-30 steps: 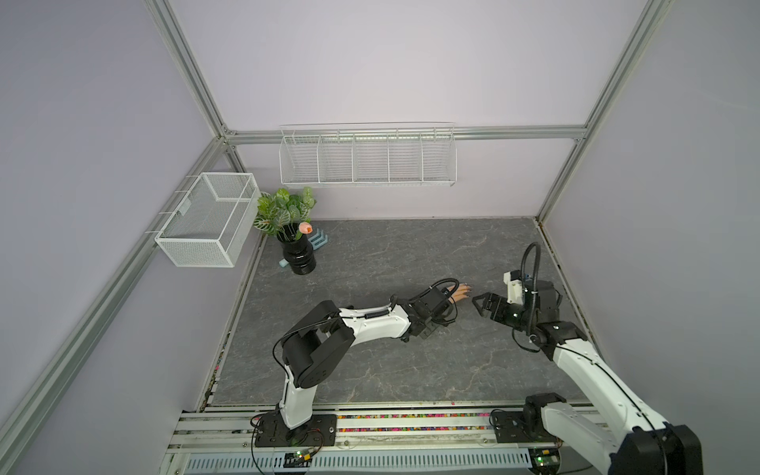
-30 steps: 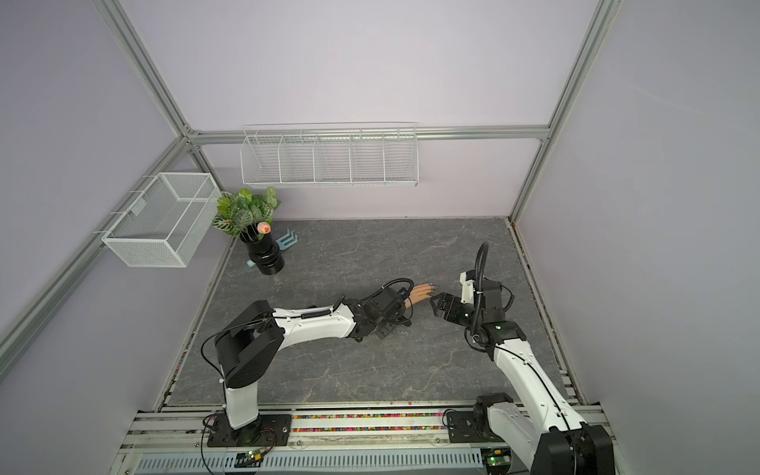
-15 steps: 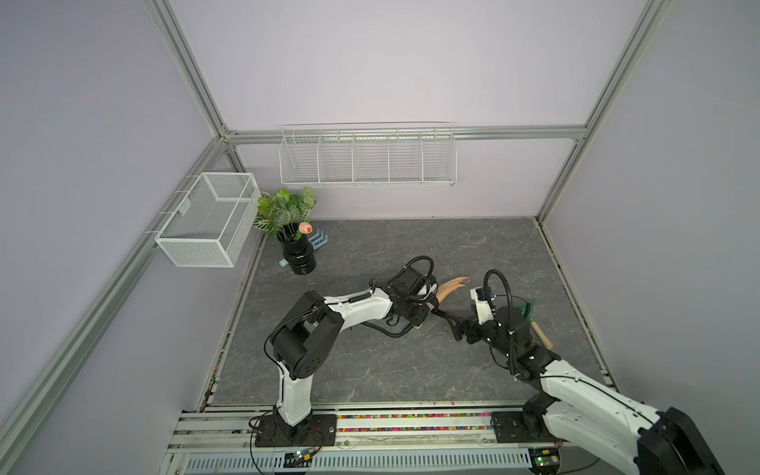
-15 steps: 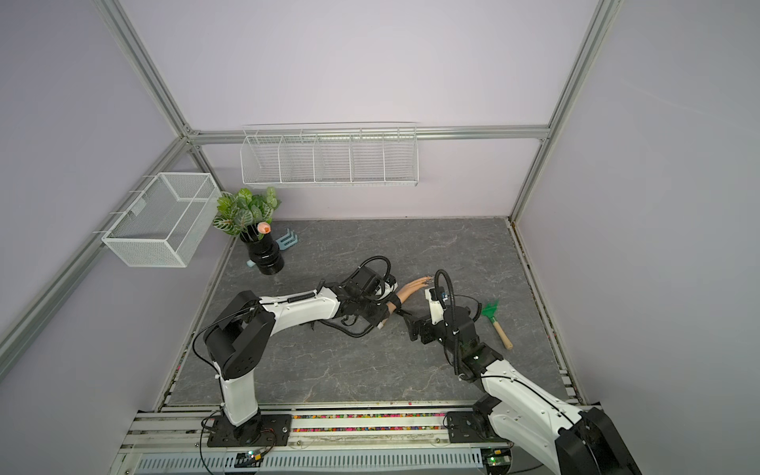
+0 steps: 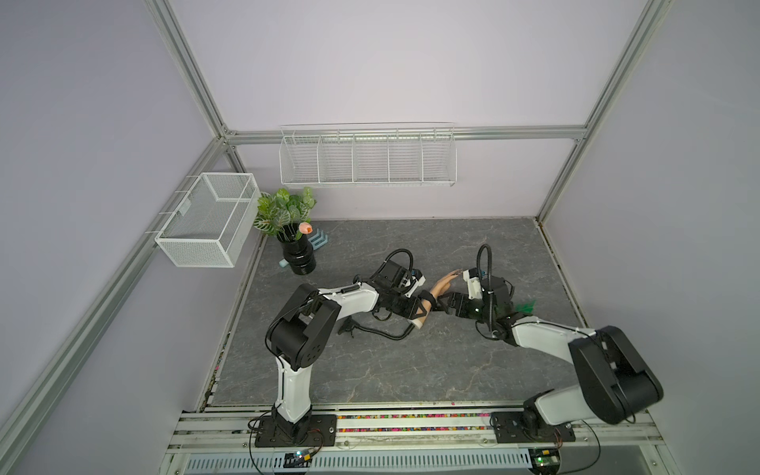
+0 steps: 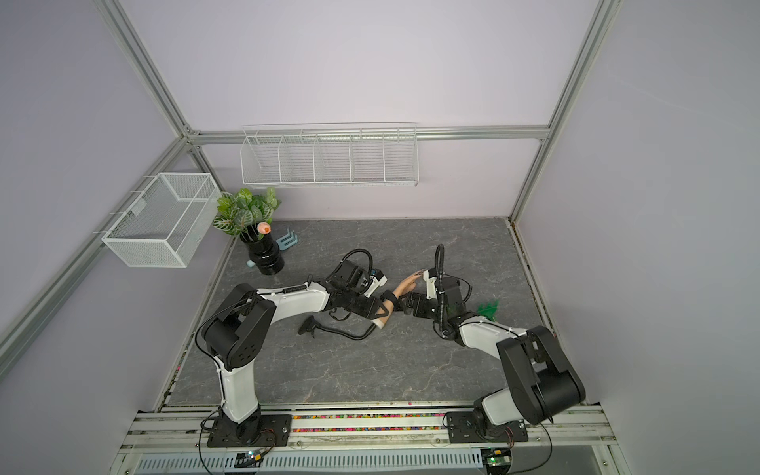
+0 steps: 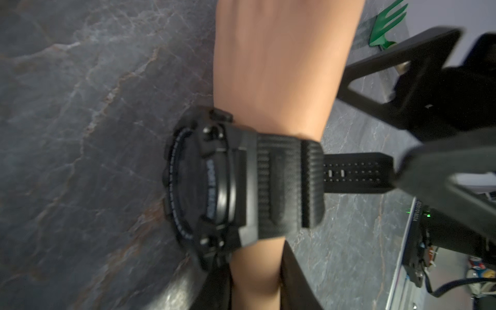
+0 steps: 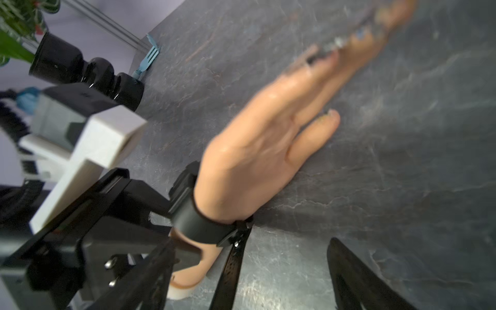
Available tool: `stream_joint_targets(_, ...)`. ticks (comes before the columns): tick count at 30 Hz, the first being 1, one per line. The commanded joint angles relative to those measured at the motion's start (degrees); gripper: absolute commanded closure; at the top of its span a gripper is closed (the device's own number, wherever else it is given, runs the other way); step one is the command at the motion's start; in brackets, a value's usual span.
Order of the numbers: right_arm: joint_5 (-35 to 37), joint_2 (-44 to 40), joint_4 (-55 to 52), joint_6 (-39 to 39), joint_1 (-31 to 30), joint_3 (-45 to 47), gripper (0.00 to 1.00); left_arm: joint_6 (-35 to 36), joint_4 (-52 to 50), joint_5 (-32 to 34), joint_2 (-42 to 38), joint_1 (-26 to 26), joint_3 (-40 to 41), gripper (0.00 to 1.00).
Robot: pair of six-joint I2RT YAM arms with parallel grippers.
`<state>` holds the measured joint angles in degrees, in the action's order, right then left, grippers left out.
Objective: Take off the watch
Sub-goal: Adjust the hand at the center of the board.
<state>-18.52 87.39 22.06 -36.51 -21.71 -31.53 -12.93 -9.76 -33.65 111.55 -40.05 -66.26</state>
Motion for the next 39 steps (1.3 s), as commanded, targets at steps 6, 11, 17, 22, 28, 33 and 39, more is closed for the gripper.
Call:
stream_joint_targets(6,-2.22,1.03,0.89,-8.73,-1.92,-0.87,0.11,-19.89,21.24,-11.42,3.05,3.20,6.14,0.97)
stream_joint_targets(11,2.07,0.60,-5.43,-7.96,-2.34,-4.19,0.23,-26.24,28.66,-13.63,3.39,3.44,7.87,0.97)
stream_joint_targets(17,6.39,-1.62,-12.81,-4.08,-3.82,-9.34,0.06,-48.21,53.56,-15.95,7.31,4.63,12.58,0.98)
stream_joint_targets(22,6.94,-3.55,-15.24,-3.79,-4.10,-9.91,0.01,-60.27,68.05,-14.20,10.49,4.71,16.24,0.97)
stream_joint_targets(28,8.01,-4.06,-17.69,-2.87,-4.24,-10.05,0.00,-61.31,70.58,-9.76,9.51,4.68,20.74,0.71)
stream_joint_targets(33,8.15,-4.43,-18.19,-2.87,-4.43,-9.72,0.01,-55.63,60.96,-7.83,5.82,4.83,20.83,0.27)
stream_joint_targets(39,9.36,-5.93,-19.33,-2.21,-4.39,-9.60,0.03,-50.65,53.97,-4.28,2.39,6.03,23.02,0.00)
